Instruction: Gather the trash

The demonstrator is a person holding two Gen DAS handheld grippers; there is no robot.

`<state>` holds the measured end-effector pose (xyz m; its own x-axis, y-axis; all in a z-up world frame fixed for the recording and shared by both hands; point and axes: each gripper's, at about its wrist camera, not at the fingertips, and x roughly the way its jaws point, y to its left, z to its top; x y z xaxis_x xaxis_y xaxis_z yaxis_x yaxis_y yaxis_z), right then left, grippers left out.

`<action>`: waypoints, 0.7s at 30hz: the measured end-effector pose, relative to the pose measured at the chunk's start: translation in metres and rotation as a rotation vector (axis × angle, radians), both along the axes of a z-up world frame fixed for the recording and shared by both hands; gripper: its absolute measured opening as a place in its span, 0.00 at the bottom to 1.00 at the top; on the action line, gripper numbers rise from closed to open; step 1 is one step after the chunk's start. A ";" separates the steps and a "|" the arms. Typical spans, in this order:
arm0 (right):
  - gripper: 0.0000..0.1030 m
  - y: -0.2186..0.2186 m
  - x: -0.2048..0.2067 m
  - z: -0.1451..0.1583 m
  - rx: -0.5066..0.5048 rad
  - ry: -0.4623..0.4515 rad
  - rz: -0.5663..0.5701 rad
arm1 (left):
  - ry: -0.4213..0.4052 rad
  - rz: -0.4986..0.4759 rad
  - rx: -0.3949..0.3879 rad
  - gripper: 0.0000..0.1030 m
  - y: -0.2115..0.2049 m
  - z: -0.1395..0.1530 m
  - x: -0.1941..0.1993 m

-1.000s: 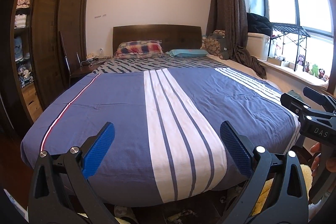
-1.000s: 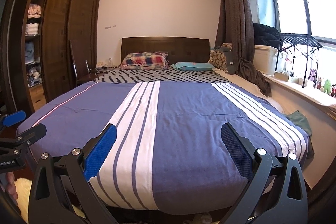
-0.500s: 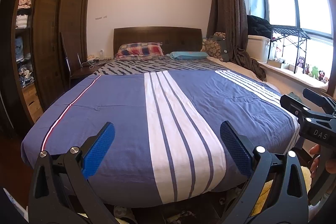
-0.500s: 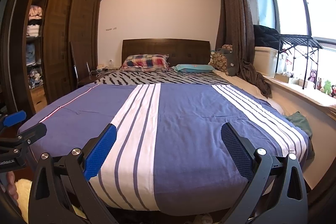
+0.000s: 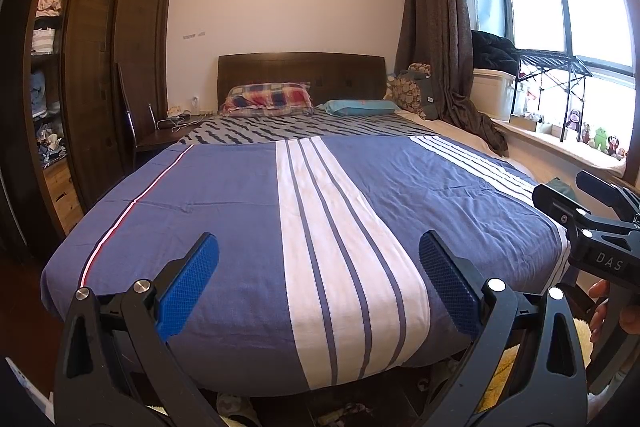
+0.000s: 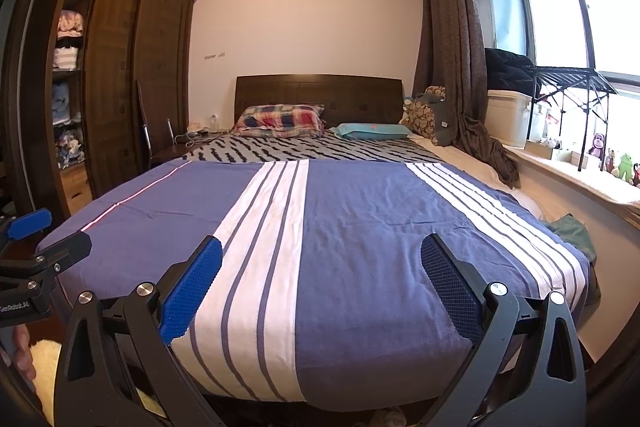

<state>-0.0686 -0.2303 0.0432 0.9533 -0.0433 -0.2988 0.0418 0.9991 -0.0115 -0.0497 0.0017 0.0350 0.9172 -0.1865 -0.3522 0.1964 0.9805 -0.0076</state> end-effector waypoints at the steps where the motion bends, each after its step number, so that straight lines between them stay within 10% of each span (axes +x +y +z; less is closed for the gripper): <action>1: 0.97 0.000 0.000 0.000 0.000 0.000 0.001 | 0.000 0.001 0.001 0.92 0.000 0.000 0.000; 21: 0.97 0.004 0.002 0.003 0.001 0.000 0.011 | -0.003 0.004 -0.002 0.92 0.001 0.001 0.001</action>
